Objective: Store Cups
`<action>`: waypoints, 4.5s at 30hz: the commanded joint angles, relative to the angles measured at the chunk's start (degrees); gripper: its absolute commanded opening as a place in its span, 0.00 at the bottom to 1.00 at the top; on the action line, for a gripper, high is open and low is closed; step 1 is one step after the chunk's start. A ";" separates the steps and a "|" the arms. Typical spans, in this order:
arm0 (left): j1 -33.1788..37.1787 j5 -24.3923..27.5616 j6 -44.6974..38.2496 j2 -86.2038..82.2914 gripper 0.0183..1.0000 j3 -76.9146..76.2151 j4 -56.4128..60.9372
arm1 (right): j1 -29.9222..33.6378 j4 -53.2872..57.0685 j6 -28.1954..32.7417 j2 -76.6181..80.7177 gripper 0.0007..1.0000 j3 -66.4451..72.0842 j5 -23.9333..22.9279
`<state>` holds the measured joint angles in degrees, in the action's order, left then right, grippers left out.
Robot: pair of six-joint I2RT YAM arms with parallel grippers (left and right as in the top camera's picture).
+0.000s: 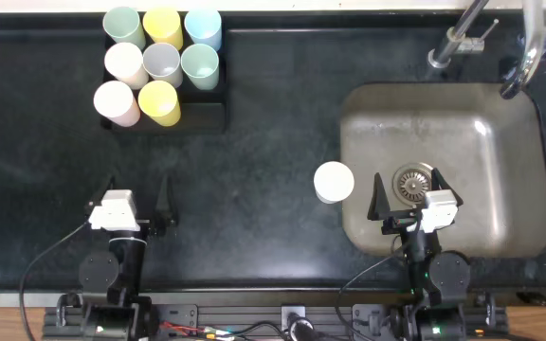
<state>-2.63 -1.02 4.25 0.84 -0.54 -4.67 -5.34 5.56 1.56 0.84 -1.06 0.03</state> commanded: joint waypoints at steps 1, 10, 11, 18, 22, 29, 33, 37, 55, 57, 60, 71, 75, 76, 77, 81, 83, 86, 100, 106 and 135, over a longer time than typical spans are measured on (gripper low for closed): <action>-0.22 0.96 -1.05 -0.68 1.00 0.09 -0.17 | -0.31 -0.48 0.33 -0.63 1.00 0.48 0.37; -0.22 0.96 -1.05 -0.68 1.00 0.09 -0.17 | -0.31 -0.48 0.33 -0.63 1.00 0.48 0.37; -0.22 0.96 -1.05 -0.68 1.00 0.09 -0.17 | -0.31 -0.48 0.33 -0.63 1.00 0.48 0.37; -0.22 0.96 -1.05 -0.68 1.00 0.09 -0.17 | -0.31 -0.48 0.35 -0.63 0.99 0.48 0.28; -0.22 0.96 -1.05 -0.68 1.00 0.09 -0.17 | -0.26 -0.50 -0.55 -0.63 1.00 0.48 0.20; -0.22 0.96 -1.05 -0.68 1.00 0.09 -0.17 | -0.22 3.06 -9.07 4.72 1.00 -6.56 0.37; -0.22 0.96 -1.05 -0.68 1.00 0.09 -0.17 | -0.20 16.68 -8.98 16.46 1.00 -22.58 0.09; -0.22 0.96 -1.05 -0.68 1.00 0.09 -0.17 | -0.22 36.48 -8.85 32.15 1.00 -41.48 0.17; -0.22 0.96 -1.05 -0.68 1.00 0.09 -0.17 | -3.21 68.11 6.40 84.72 0.96 -71.32 8.90; -0.22 0.96 -1.05 -0.68 1.00 0.09 -0.17 | -3.85 68.04 7.23 87.03 0.96 -71.32 8.87; -0.22 0.96 -1.05 -0.68 1.00 0.09 -0.17 | -5.01 67.65 7.91 89.79 0.96 -71.32 8.87; -0.22 0.96 -1.05 -0.68 1.00 0.09 -0.17 | -8.07 65.22 5.99 96.98 0.60 -71.32 7.43; -0.22 0.96 -1.07 -0.68 1.00 0.09 -0.17 | -8.70 64.04 3.37 97.29 0.25 -71.38 8.13; -0.22 0.96 -1.05 -0.68 1.00 0.09 -0.17 | -8.85 63.87 2.82 97.29 0.15 -71.47 8.31; -0.22 0.96 -1.05 -0.68 1.00 0.09 -0.17 | -8.98 63.76 2.34 97.29 0.04 -71.52 8.35; -0.22 0.96 -1.05 -0.68 1.00 0.09 -0.17 | -9.60 64.04 1.62 96.83 0.04 -72.83 11.32; -0.22 0.96 -1.07 -0.68 1.00 0.09 -0.17 | -9.92 64.26 1.31 95.97 0.04 -74.88 13.22; -0.22 0.96 -1.05 -0.68 1.00 0.09 -0.17 | -10.40 64.96 -1.03 95.01 0.04 -80.96 14.36; -0.22 0.96 -1.05 -0.68 1.00 0.09 -0.17 | -21.57 62.01 -17.51 102.33 0.04 -113.59 17.68; -0.22 0.96 -1.05 -0.68 1.00 0.09 -0.17 | -26.88 63.60 -19.65 112.10 0.04 -121.52 11.91; -0.22 0.96 -1.05 -0.68 1.00 0.09 -0.17 | -33.81 54.62 -34.84 130.42 0.04 -124.15 3.34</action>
<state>-2.63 -0.80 4.03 0.73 -0.54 -4.69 -38.79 60.31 -30.85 130.80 -123.13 5.26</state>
